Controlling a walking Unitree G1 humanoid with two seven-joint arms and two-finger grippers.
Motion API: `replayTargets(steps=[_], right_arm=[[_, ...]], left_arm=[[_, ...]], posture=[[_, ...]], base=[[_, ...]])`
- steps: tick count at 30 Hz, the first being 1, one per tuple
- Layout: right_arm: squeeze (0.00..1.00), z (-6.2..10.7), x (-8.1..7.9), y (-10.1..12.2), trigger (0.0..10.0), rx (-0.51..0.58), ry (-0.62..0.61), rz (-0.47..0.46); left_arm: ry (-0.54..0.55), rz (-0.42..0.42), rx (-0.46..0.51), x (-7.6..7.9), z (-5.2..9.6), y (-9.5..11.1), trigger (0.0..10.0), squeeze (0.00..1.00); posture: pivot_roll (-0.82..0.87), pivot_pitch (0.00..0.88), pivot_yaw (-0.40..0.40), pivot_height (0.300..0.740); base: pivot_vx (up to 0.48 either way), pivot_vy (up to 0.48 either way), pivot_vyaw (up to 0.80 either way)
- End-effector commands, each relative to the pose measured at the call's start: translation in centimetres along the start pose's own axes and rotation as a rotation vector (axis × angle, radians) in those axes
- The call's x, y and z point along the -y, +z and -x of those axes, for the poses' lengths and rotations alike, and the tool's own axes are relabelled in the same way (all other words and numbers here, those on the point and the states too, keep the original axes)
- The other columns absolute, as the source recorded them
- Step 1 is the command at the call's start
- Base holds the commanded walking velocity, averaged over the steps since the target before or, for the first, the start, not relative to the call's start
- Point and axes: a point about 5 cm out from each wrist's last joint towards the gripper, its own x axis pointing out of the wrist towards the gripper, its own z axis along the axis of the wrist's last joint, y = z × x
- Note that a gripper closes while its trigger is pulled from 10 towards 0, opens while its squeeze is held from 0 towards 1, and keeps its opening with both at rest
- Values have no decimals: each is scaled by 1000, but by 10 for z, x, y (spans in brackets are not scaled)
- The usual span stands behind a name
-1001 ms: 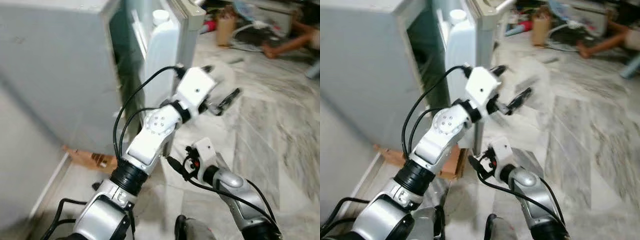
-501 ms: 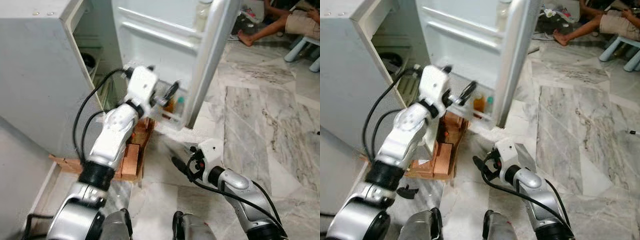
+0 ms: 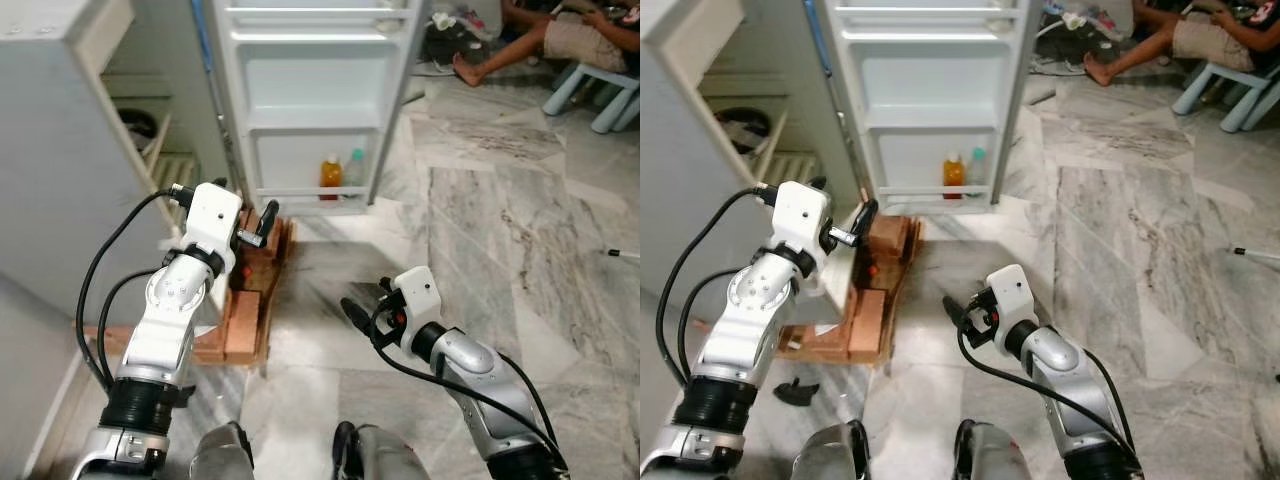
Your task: Restocking fridge
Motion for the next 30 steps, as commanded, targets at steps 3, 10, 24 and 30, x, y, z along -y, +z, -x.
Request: replayTargets(steps=[3, 10, 24, 30], right_arm=[[0, 1, 9, 15, 10000, 103, -110, -8], [0, -1, 8, 21, 10000, 193, -176, -60], [0, -9, 16, 27, 10000, 231, -233, 5], [0, -11, 16, 29, 10000, 260, -255, -30]], left_arm=[[68, 7, -51, -9, 18, -12, 10000, 0], [133, -8, -92, -15, 27, -24, 10000, 0], [159, -17, -94, -19, 17, -28, 10000, 0], [141, -12, -77, -13, 13, -27, 10000, 0]], posture=[[-14, 110, -25, 740], [-19, 90, -29, 740], [-37, 78, -41, 740], [-40, 72, -43, 740]], base=[[95, -413, 0], [332, -341, 0], [408, -132, 392], [445, 0, 105]])
